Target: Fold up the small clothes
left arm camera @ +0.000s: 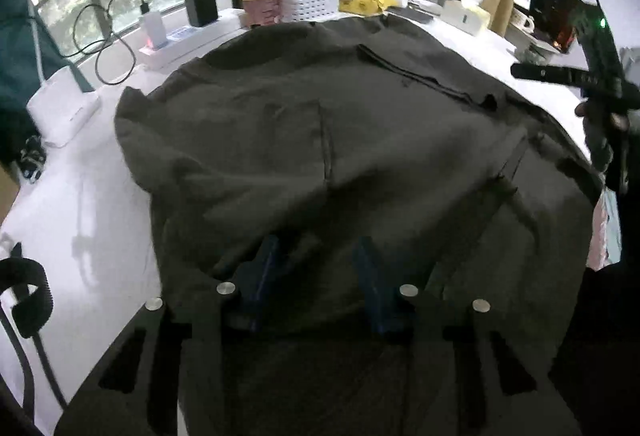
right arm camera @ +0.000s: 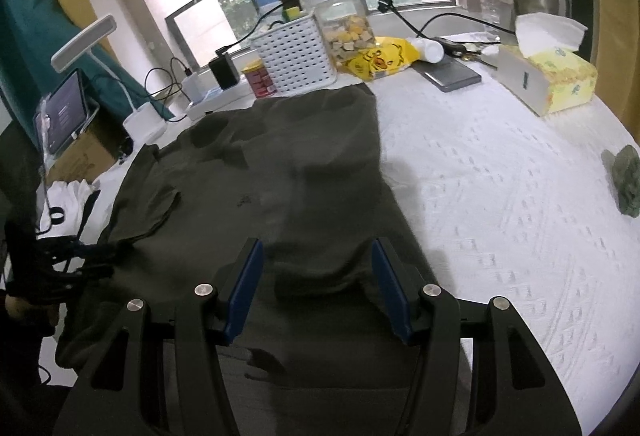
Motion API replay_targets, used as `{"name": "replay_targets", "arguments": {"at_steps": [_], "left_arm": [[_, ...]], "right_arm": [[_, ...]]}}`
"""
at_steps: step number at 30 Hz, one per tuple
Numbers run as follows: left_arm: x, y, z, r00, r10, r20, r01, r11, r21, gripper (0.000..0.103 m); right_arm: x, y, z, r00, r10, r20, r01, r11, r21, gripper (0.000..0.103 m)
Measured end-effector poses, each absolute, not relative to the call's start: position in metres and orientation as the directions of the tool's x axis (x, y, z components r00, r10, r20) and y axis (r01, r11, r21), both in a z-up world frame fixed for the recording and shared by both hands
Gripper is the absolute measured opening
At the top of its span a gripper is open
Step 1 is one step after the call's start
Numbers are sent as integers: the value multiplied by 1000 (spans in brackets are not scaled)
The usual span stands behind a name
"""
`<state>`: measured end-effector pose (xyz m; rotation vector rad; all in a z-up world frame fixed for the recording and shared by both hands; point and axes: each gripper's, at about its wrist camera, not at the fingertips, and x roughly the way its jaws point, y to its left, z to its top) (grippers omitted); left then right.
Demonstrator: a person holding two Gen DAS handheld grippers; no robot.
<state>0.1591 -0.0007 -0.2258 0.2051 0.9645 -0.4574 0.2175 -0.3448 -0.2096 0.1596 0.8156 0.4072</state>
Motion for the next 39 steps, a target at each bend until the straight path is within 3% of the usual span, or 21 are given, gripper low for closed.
{"name": "replay_targets", "arguments": {"at_steps": [6,7,8,10,16,27,28,30,31,32,39], "left_arm": [[171,-2,-236,496,-247,-832,465,885,15,38],[171,-1,-237,493,-250,-833,468,884,12,32],[171,1,-236,495,-255,-831,469,883,8,14],[168,5,-232,492,-277,-826,471,882,-15,5],[148,3,-221,450,-346,-823,520,851,-74,5],[135,14,-212,530,-293,-796,414,909,-59,8],[131,14,-210,540,-294,-788,405,912,-63,11],[126,13,-209,554,-290,-780,393,917,-62,36],[122,13,-208,561,-293,-774,388,919,-66,59],[117,13,-207,573,-303,-762,382,921,-79,69],[90,25,-205,597,-319,-736,316,937,-150,69]], "right_arm": [[212,-346,-207,620,394,-679,-276,919,281,59],[211,-347,-207,622,390,-679,-272,921,279,59],[210,-348,-206,624,387,-679,-269,922,278,59],[208,-350,-205,628,380,-680,-262,925,275,59],[204,-351,-205,628,368,-686,-253,930,267,59],[176,-357,-203,638,330,-696,-237,944,230,59],[172,-358,-202,640,326,-696,-235,945,227,59],[166,-360,-202,643,318,-697,-231,948,219,59],[163,-360,-202,645,310,-699,-229,950,210,59],[160,-361,-202,645,305,-700,-228,952,204,59],[139,-369,-208,646,267,-715,-211,963,168,59]]}}
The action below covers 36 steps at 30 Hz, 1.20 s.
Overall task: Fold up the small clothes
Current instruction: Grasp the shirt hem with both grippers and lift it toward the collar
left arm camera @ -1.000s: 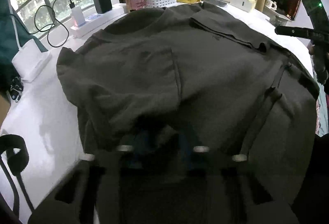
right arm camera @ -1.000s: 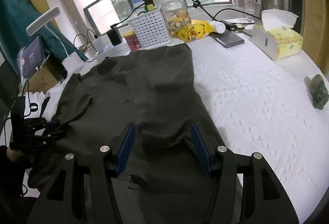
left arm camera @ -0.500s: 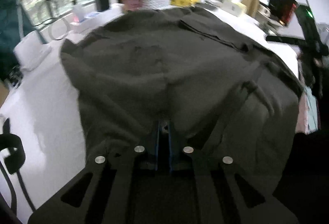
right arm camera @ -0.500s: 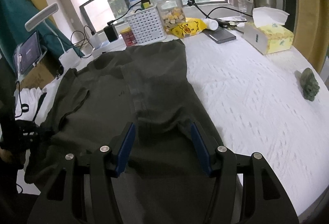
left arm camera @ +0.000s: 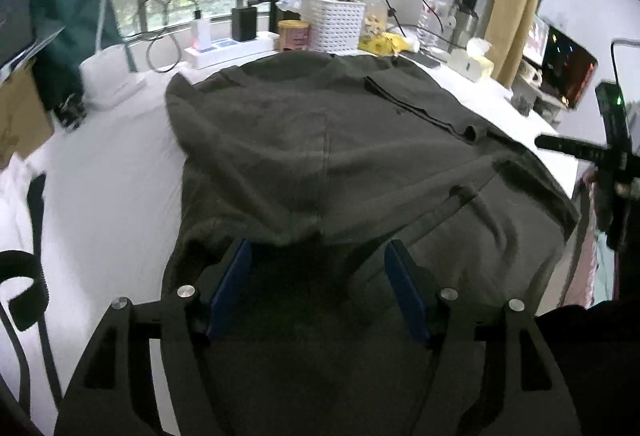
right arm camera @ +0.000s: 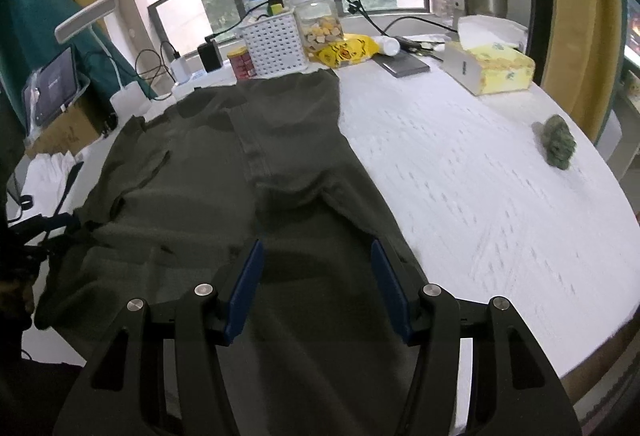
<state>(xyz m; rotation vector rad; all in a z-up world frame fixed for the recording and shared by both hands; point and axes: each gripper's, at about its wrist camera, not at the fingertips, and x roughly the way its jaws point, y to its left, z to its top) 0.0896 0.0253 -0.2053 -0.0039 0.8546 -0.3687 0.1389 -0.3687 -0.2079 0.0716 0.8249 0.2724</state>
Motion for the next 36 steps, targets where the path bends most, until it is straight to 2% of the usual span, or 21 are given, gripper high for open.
{"name": "replay_targets", "arguments": {"at_steps": [16,25,26,28,30,32,33,35,36], "left_arm": [[33,69,-218,631,-214,-745,112,976,-186,69],[28,70,-228,624,-167,-764,103,986,-132,68],[29,70,-230,621,-163,-767,105,987,-124,68],[29,68,-234,621,-153,-769,109,988,-109,68],[29,66,-234,627,-158,-763,119,987,-106,67],[28,65,-235,628,-167,-760,128,986,-111,51],[29,65,-236,626,-174,-761,133,984,-115,49],[29,65,-237,624,-179,-761,137,983,-119,33],[29,66,-237,629,-173,-758,134,984,-113,32]], "right_arm": [[124,-380,-240,612,202,-764,-191,976,105,59],[120,-371,-248,649,161,-743,-208,978,30,59],[119,-370,-248,655,152,-740,-208,978,16,56],[117,-367,-248,660,154,-735,-228,974,-1,42],[115,-364,-247,652,172,-739,-256,967,-1,11],[114,-362,-246,654,166,-738,-259,966,-12,9],[114,-362,-246,653,168,-738,-259,966,-10,7],[112,-363,-243,659,168,-733,-255,967,-8,6],[111,-363,-241,665,167,-728,-252,968,-8,6]]}}
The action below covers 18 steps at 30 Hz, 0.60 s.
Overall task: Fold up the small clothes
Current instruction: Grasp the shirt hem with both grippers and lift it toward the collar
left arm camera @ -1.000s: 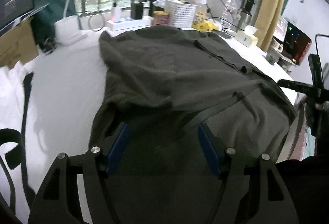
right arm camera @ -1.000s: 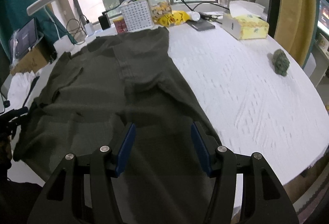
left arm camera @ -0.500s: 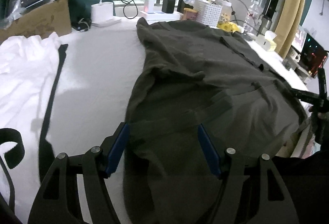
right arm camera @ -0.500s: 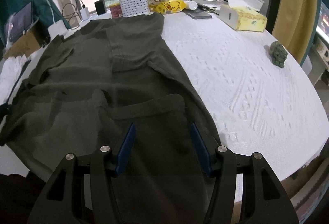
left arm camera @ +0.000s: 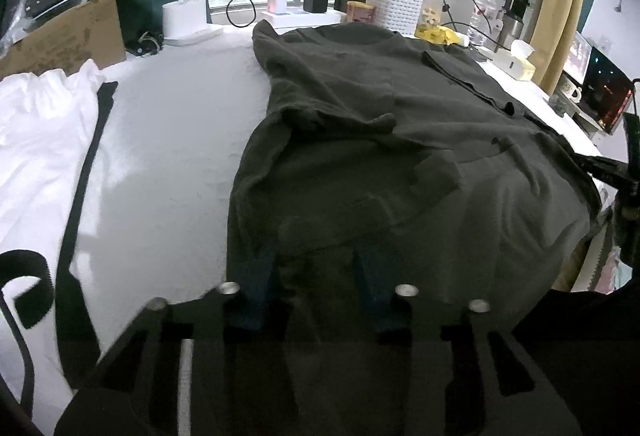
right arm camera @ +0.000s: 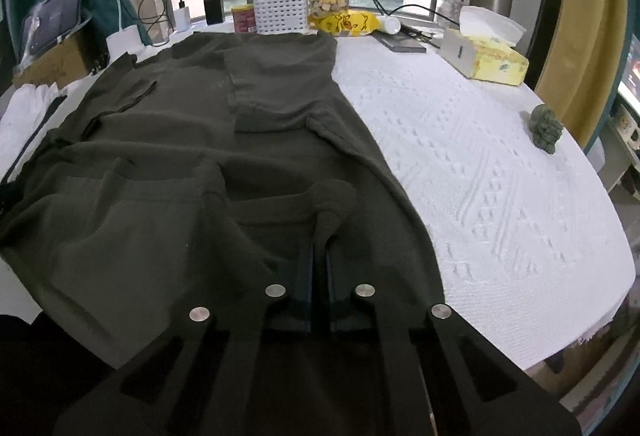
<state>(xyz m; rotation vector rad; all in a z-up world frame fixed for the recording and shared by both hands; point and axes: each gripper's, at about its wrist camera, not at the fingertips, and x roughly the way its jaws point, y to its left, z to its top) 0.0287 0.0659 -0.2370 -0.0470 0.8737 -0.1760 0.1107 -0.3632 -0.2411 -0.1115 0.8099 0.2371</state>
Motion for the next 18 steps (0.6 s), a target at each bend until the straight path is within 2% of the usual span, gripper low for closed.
{"name": "replay_targets", "arguments": {"at_steps": [1,2,4,18], "left_arm": [[28,67,-237,631,-174,-756,134,984,-114,26],[28,69,-237,635,-171,-754,131,985,-113,16],[27,70,-236,641,-165,-750,126,986,-109,7],[11,68,-199,716,-189,-672,154,982,-111,7]], "right_arm": [[109,-364,-238,671,166,-722,-249,969,-9,6],[108,-365,-236,677,164,-717,-245,970,-9,6],[106,-367,-229,692,159,-705,-235,972,-12,6],[93,-387,-191,763,139,-631,-179,984,-1,6]]}}
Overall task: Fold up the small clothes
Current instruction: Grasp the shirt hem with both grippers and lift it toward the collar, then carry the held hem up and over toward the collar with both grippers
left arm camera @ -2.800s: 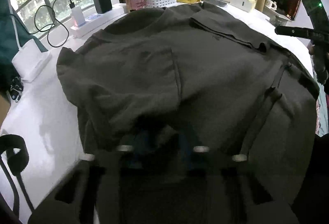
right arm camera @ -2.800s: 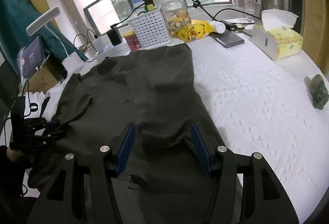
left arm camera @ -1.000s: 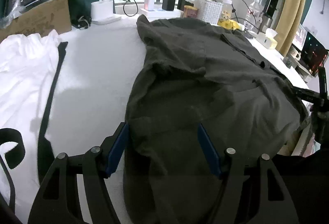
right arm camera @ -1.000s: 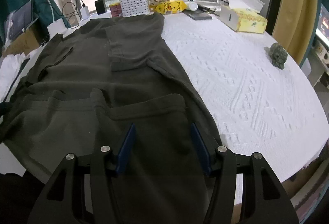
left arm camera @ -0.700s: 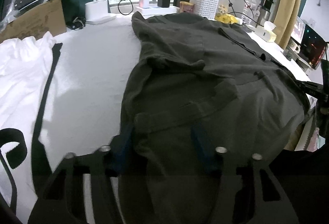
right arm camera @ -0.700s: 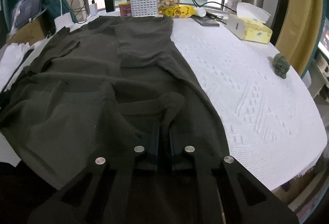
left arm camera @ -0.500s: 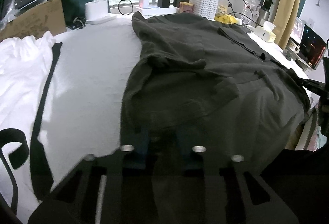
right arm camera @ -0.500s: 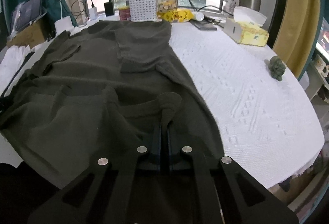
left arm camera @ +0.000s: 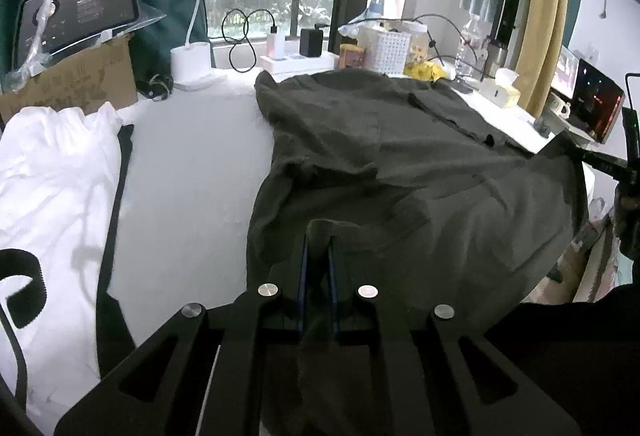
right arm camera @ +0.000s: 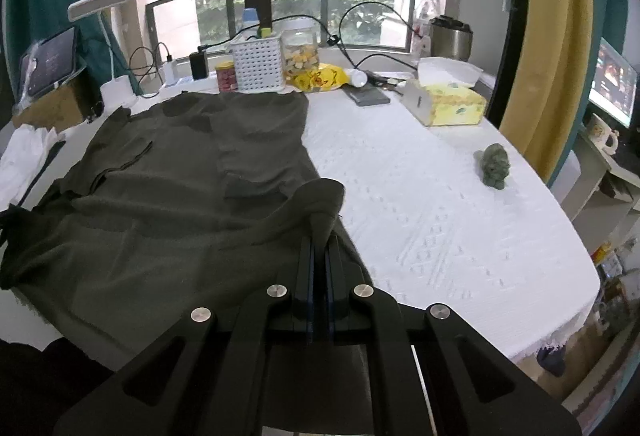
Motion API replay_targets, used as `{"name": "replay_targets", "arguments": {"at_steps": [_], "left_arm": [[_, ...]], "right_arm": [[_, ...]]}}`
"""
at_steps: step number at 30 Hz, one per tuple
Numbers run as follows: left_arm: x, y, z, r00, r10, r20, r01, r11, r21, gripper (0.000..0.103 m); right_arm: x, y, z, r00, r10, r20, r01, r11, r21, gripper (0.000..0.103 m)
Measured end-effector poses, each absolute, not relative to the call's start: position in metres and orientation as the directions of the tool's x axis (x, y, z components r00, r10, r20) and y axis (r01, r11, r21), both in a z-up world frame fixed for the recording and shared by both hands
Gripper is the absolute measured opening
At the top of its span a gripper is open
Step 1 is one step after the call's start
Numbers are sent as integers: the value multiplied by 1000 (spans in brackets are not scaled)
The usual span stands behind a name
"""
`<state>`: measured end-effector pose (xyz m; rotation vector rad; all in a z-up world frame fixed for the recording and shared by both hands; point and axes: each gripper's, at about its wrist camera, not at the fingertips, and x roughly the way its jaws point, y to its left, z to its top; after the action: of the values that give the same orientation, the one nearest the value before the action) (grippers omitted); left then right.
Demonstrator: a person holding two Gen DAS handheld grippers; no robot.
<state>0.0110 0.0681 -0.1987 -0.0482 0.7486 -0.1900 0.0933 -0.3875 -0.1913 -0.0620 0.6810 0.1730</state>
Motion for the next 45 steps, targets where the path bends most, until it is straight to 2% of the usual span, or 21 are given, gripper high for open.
{"name": "replay_targets", "arguments": {"at_steps": [17,28,45], "left_arm": [[12,80,-174,776,-173,-607,121,985,-126,7],[14,88,-148,825,-93,-557,60,995,-77,7],[53,86,-120,867,-45,-496,46,999,-10,7]], "right_arm": [[95,-396,-180,782,117,-612,-147,989,0,5],[105,-397,-157,811,132,-570,-153,988,10,4],[150,-393,-138,825,153,-544,-165,986,26,4]]}}
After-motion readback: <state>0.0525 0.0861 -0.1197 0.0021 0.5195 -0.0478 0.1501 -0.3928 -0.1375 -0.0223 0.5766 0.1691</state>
